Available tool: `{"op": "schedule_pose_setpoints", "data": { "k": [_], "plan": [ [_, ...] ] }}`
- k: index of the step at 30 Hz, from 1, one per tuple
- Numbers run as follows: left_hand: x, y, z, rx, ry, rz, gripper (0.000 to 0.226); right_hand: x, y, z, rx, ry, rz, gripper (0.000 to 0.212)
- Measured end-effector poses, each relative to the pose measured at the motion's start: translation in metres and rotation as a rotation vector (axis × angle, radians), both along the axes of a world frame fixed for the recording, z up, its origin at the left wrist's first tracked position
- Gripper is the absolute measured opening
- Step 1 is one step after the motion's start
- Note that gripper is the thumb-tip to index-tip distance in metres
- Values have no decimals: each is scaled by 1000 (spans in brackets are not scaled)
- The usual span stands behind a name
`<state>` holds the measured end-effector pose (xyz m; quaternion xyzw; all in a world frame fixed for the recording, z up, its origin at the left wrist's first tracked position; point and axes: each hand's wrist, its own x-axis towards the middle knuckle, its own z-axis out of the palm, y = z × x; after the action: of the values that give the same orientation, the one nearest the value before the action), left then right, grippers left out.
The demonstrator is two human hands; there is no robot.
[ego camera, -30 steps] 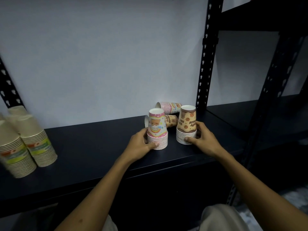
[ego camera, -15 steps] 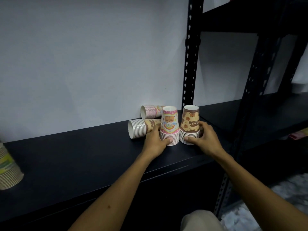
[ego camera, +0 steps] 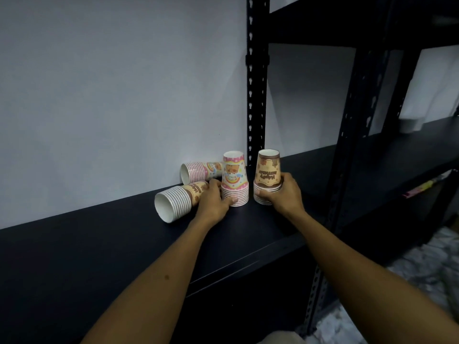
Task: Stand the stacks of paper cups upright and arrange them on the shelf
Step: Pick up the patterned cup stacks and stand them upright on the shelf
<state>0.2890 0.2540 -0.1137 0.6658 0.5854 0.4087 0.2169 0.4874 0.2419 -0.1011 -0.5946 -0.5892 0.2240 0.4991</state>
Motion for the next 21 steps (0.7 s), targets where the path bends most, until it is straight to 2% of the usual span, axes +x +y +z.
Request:
{"op": "schedule_pose_setpoints", "data": {
  "k": [3,8,12,21],
  "plan": [
    [-2,10,-1,-22,-31,-7,57,-7,6,-1,-17,23,-6,75],
    [-3,20,-6,-32,-108,-13,56,-4,6,-1,34,-89,80,61],
    [-5,17,-13,11,-87,-29,51,0,1,1,36,-23,78,66],
    [-7,17,-15,31,-47,-55,56,-3,-2,1,18,-77,104,65]
  ]
}}
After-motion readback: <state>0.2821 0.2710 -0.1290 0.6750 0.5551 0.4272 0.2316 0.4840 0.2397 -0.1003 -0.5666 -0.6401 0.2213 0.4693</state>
